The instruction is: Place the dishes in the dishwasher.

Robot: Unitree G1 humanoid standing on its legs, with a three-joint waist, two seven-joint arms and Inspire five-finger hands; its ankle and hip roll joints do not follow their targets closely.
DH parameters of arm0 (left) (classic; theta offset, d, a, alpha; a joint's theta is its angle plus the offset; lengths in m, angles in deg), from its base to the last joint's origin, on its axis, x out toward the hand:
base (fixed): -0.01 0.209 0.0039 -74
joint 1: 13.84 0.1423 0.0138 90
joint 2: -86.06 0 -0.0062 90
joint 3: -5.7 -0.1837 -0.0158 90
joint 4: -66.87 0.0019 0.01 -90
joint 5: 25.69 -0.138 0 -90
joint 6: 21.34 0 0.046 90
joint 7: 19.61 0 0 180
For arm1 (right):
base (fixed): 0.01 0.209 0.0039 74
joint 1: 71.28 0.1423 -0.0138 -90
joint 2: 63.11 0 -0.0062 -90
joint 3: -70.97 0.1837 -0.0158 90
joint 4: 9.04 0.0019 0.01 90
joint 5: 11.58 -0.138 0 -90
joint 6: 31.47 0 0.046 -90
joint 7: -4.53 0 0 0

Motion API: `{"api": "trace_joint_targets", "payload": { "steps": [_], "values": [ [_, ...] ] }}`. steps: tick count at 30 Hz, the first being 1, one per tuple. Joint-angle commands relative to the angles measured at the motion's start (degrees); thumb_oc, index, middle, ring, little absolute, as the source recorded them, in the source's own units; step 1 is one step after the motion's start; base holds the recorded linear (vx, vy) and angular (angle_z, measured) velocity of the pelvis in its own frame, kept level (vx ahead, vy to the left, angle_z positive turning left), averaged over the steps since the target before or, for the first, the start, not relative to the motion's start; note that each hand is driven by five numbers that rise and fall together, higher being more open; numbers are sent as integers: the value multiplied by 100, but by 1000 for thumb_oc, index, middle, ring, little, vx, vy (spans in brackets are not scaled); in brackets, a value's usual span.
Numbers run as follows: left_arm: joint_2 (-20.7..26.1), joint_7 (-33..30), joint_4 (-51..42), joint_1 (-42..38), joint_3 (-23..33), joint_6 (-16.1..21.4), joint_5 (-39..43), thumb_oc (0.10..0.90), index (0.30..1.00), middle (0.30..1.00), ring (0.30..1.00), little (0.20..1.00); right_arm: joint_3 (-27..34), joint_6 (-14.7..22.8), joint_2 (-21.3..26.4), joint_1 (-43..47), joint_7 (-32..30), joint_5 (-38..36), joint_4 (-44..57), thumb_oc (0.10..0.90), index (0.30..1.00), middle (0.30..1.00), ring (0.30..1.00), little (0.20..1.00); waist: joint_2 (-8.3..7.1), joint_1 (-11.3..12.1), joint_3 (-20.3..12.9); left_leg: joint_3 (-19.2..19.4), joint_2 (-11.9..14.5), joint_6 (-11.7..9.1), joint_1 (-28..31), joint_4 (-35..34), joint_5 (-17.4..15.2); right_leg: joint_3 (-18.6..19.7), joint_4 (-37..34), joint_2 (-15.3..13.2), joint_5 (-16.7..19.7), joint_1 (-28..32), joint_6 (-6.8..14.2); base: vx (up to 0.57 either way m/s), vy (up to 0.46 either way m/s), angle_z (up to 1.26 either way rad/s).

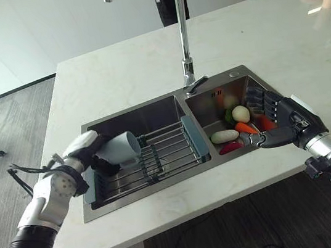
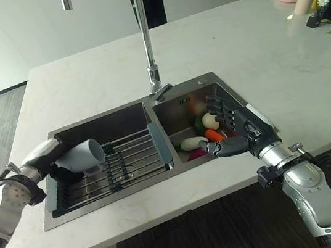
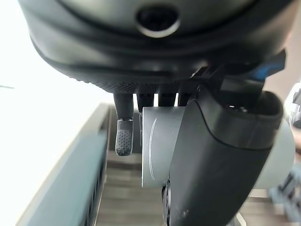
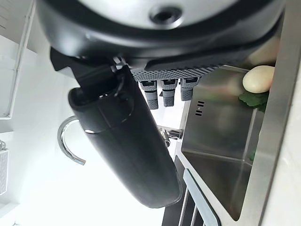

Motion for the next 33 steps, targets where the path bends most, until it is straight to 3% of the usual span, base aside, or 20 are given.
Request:
{"api": "trace_joint_targets", "payload": {
  "steps": [1,11,20,26,29,30,31,33],
  "values": [
    [673,-743,-532,-395,684,46,181,400,300,300,300,300,474,439,-94,419,-152,69,613,800,900,900,900,900,-50,69,-380,-310,31,11,-60,761,-1055,-215,-378,-133,-93,396,511,0,0,0],
    [511,-1316,-1536,328,1709,-13,1079,400,300,300,300,300,625,376,-326,255,-240,175,843,800,900,900,900,900,-66,200,-377,-406,19,-2,-87,761,-1032,-297,-378,-178,-119,419,501,4,-28,6],
    [-438,-1620,-2504,1166,2239,138,1706,400,300,300,300,300,612,552,-737,119,-454,237,1086,800,900,900,900,900,-111,424,-358,-594,40,-29,-135,761,-973,-470,-378,-198,-187,482,433,3,-89,13],
    [-1428,-1667,-3398,2249,2748,330,2331,400,300,300,300,300,685,942,-1076,-43,-830,159,1438,800,900,900,900,900,-169,817,-265,-851,146,-162,-197,761,-840,-754,-378,-144,-272,529,301,-26,-266,37],
    [-1816,-1732,-3712,2710,2859,482,2683,400,300,300,300,300,644,967,-1022,-120,-892,162,1629,800,900,900,900,900,-143,1045,-164,-994,294,-376,-392,761,-542,-904,-378,-115,-274,544,250,-71,-243,49],
    [-1928,-1697,-3797,2813,2843,583,2872,400,300,300,300,300,656,1016,-983,-158,-944,223,1660,800,900,900,900,900,-129,1110,-95,-1000,458,-505,-660,761,-283,-976,-378,-124,-283,568,252,-177,-110,108],
    [-1975,-1758,-3817,2837,2807,743,2961,400,300,300,300,300,683,1101,-915,-152,-997,212,1619,800,900,900,900,900,-125,1133,-53,-899,564,-564,-844,761,-185,-1086,-378,-140,-290,558,242,-289,-35,103],
    [-1989,-1811,-3729,2707,2728,1093,3271,400,300,300,300,300,880,1315,-683,-175,-1094,103,1482,800,900,900,900,900,-223,941,-45,-60,689,-486,-336,761,-175,-1528,-378,-434,-181,466,275,-341,123,120]
  ]
}}
